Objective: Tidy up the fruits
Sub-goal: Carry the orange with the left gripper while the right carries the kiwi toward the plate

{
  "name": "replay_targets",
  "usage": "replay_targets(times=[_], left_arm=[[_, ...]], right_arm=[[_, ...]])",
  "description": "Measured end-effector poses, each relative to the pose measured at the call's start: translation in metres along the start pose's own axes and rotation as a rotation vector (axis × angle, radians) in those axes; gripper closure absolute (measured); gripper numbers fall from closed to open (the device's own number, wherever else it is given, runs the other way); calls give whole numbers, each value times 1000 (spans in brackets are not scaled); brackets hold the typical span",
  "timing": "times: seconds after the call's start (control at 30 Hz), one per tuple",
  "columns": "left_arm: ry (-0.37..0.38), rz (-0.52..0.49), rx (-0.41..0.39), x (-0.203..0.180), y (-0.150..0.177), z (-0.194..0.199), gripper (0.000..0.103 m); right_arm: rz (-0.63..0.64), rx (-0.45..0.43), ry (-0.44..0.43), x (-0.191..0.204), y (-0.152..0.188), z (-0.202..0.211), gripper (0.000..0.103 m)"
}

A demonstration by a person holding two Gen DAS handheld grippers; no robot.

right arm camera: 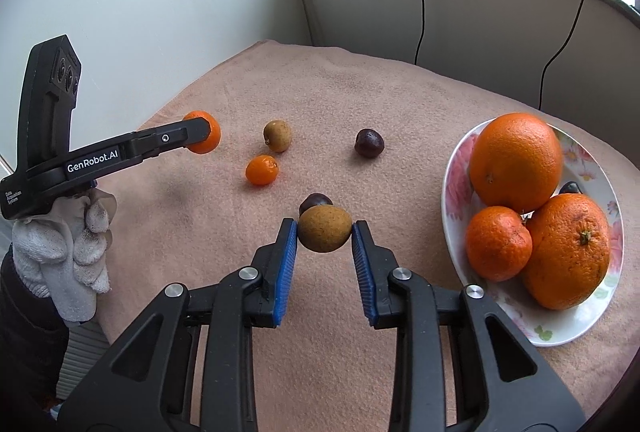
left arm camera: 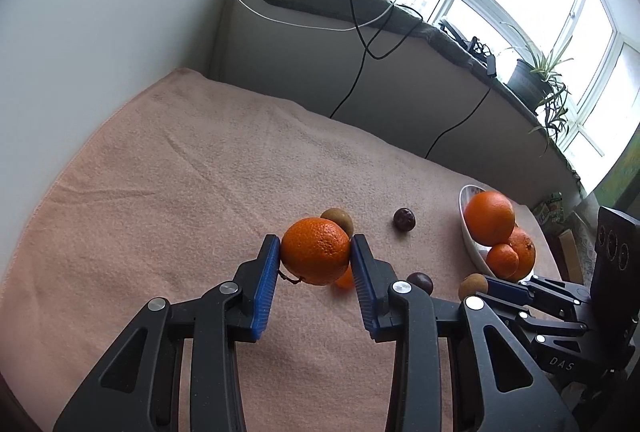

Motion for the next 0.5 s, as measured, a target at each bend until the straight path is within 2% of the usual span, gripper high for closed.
replay_targets(times=[0.5], left_arm=[[71, -63, 2, -52, 8, 5, 68]], right_arm=[[-59, -99, 47, -34, -1, 53, 73]])
Point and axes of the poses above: each gripper's, at about its wrist camera, not at the fingertips, and z roughly against the way its jaws point, x to its left, y to its underside, the point moved 6 cm from there along -z, roughly the way its jaws point, and after that the axes turned 14 degrees about z, right-handed, at the moved point
